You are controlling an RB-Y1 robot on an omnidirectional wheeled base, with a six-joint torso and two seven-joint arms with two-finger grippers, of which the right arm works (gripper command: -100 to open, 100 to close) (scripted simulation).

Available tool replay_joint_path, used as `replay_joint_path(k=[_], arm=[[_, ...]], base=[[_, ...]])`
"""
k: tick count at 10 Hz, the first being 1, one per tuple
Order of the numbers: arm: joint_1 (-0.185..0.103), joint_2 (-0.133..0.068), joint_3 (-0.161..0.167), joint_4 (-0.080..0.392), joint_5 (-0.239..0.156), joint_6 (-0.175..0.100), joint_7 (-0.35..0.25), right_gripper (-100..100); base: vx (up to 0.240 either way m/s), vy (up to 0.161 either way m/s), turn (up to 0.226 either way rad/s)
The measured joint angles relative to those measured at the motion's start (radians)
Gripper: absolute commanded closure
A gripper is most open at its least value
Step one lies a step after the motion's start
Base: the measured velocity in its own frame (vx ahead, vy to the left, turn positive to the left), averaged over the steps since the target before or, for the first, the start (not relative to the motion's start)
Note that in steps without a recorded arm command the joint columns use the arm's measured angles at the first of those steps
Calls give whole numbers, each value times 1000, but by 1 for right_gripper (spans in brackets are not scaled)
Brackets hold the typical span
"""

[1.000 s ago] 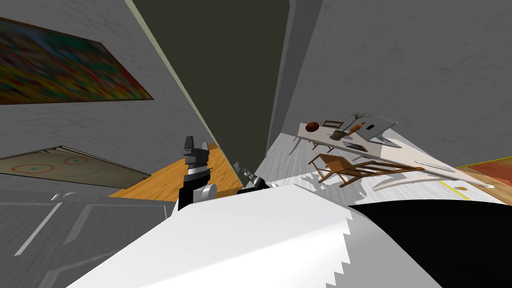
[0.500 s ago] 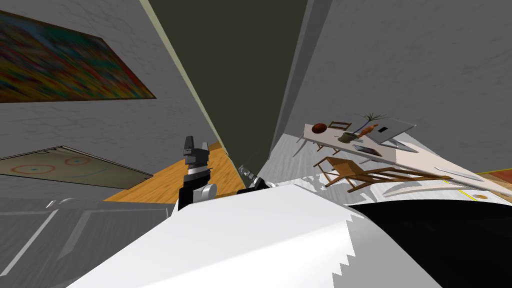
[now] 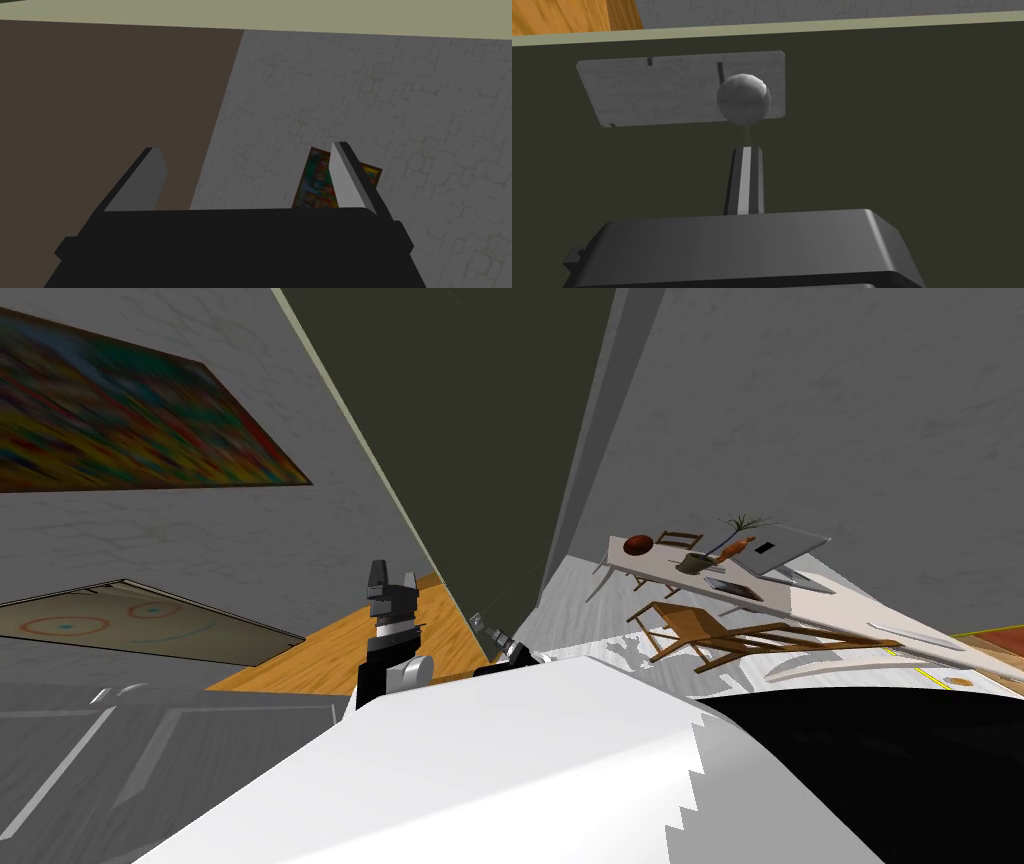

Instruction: Push the door open

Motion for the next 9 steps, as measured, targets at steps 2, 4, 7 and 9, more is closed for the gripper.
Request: replay_joint_path(k=[2, 4, 7, 9], arm=[[0, 0, 0, 0, 0, 0, 0, -100], [-2, 6, -25, 6, -5, 4, 8, -100], [-1, 10, -41, 10, -8, 9, 15, -100], [-4, 14, -46, 15, -8, 8, 17, -100]], base=[[-75, -20, -84], [-214, -40, -114], [29, 53, 19], [147, 117, 18]])
